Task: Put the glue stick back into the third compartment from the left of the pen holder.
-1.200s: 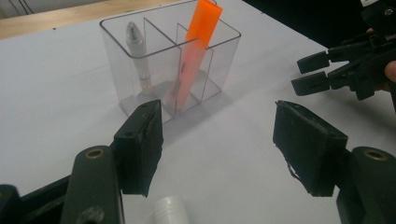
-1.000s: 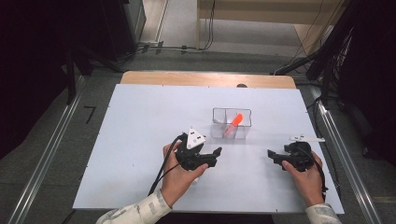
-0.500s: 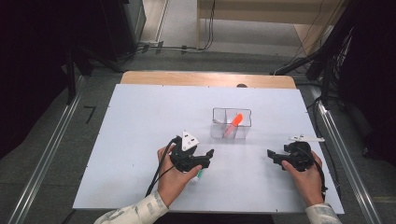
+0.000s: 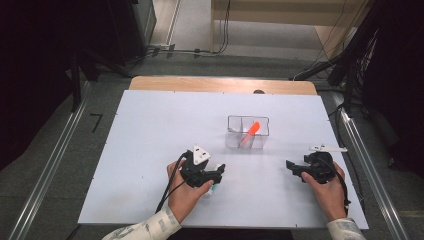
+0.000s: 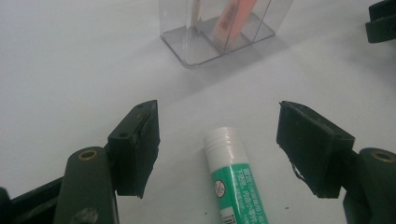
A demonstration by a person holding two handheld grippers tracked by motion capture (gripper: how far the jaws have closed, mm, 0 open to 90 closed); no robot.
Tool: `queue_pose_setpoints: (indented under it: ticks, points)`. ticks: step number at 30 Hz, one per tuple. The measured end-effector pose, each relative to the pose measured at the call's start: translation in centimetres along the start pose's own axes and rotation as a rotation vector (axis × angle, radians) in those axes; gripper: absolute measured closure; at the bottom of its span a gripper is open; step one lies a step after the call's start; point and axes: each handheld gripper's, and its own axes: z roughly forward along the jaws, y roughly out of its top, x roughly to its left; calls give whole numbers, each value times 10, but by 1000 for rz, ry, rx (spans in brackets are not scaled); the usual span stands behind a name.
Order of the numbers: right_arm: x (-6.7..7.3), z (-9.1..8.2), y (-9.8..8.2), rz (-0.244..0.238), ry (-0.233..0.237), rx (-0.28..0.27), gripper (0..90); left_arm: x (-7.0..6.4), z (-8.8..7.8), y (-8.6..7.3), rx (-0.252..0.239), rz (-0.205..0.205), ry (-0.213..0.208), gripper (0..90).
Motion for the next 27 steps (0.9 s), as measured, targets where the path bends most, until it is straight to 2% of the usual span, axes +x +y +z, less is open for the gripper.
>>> queue_pose_setpoints:
  ticks: [10, 17, 27]
  points:
    - [0, 0, 0, 3, 0, 2, 205, -2, 5, -6, 37, 17, 4, 304]
    - [0, 1, 0, 2, 0, 3, 205, -2, 11, -8, 58, 13, 9, 305]
    - [0, 1, 0, 3, 1, 5, 205, -4, 18, -9, 92, 18, -7, 317]
